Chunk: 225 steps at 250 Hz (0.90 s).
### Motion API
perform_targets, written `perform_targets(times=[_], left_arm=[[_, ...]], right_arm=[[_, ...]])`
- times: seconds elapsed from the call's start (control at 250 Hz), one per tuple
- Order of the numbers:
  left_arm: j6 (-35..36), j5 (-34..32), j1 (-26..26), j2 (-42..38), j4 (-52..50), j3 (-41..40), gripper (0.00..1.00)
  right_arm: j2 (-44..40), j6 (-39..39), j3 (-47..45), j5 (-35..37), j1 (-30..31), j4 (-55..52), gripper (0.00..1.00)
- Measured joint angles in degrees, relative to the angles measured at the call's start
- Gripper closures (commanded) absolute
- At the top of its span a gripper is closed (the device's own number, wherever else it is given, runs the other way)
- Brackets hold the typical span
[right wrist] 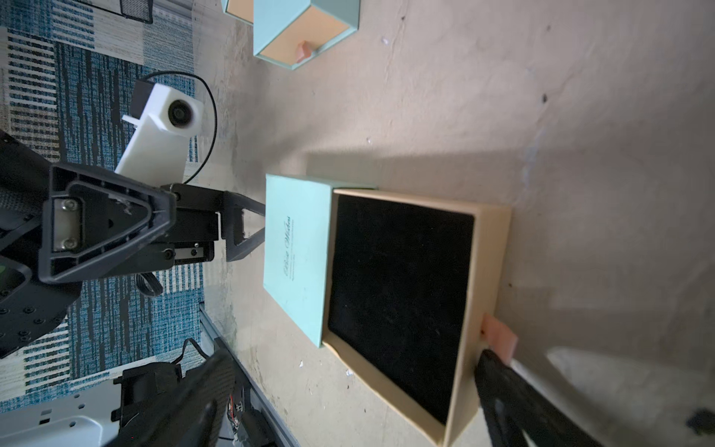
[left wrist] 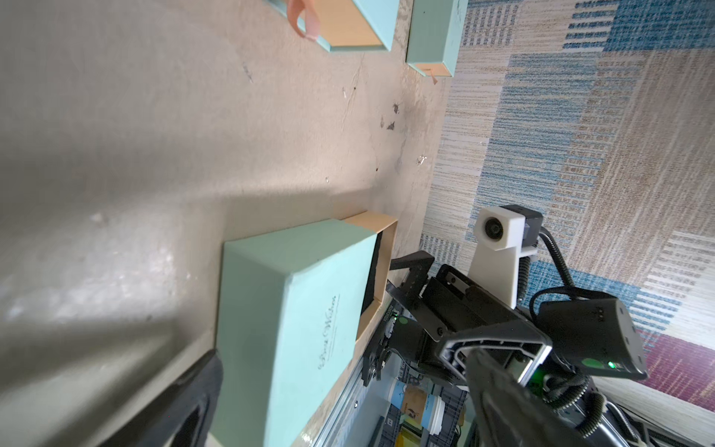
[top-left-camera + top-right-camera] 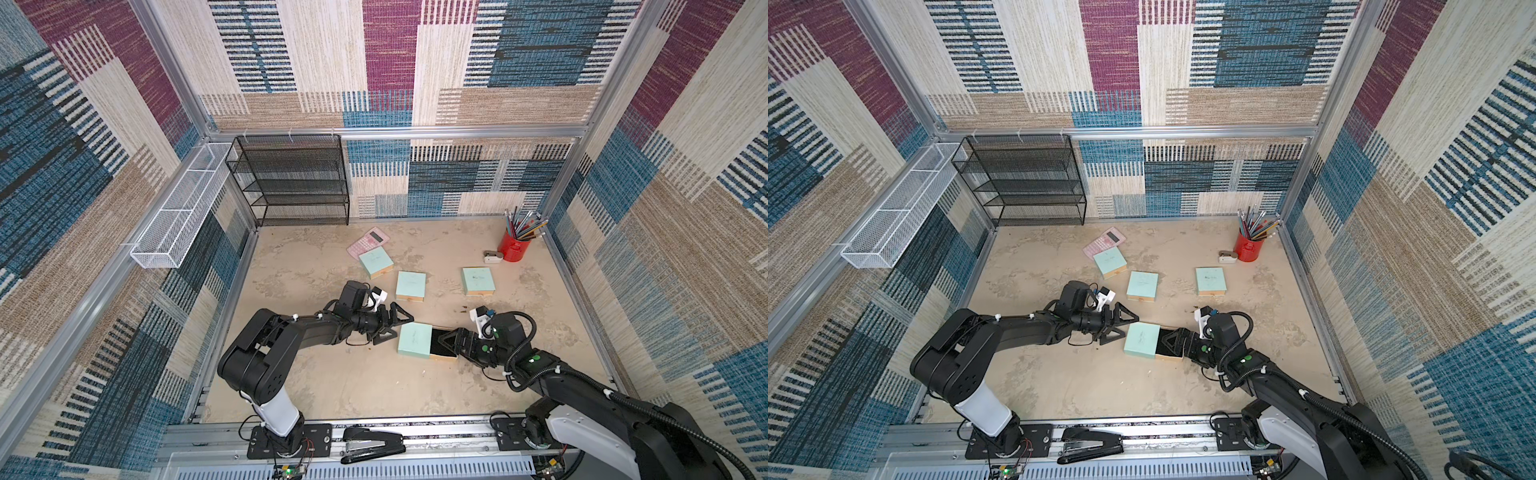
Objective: Take out the earrings from the drawer-style jewelry box
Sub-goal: Close the drawer of the jewelry box.
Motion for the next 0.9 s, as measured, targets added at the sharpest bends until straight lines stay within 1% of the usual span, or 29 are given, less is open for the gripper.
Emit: perform_targets(times=[0.232,0.4,0.492,0.684,0.9], left_arm=[[-0.4,-0.2,-2.0,1.9,1.7,1.1,0.01],[-0.4,-0.7,-2.4,2.3,1.6,1.7,0.01],[-0.4,-1.1,-2.6,2.3,1.6,2.0,0.02],[-0.4,-1.7,-2.5,1.4,0.3,3.0,0.01],[-0.3,-2.1,-2.3,1.4,-0.6,4.2,0.01]], right_arm=[[2.2,0.0,0.6,0.6,0.1,1.4,0.0],[3.1,0.0,0.6,1.2,0.5,1.6,0.01],[2.5,0.0,1.0,2.7,0.7,0.3,0.01],[-2.7,0.2,2.0,7.3,0.8,-1.9,0.0],[0.4,0.4,3.6,10.0,0.9,-4.2,0.0]])
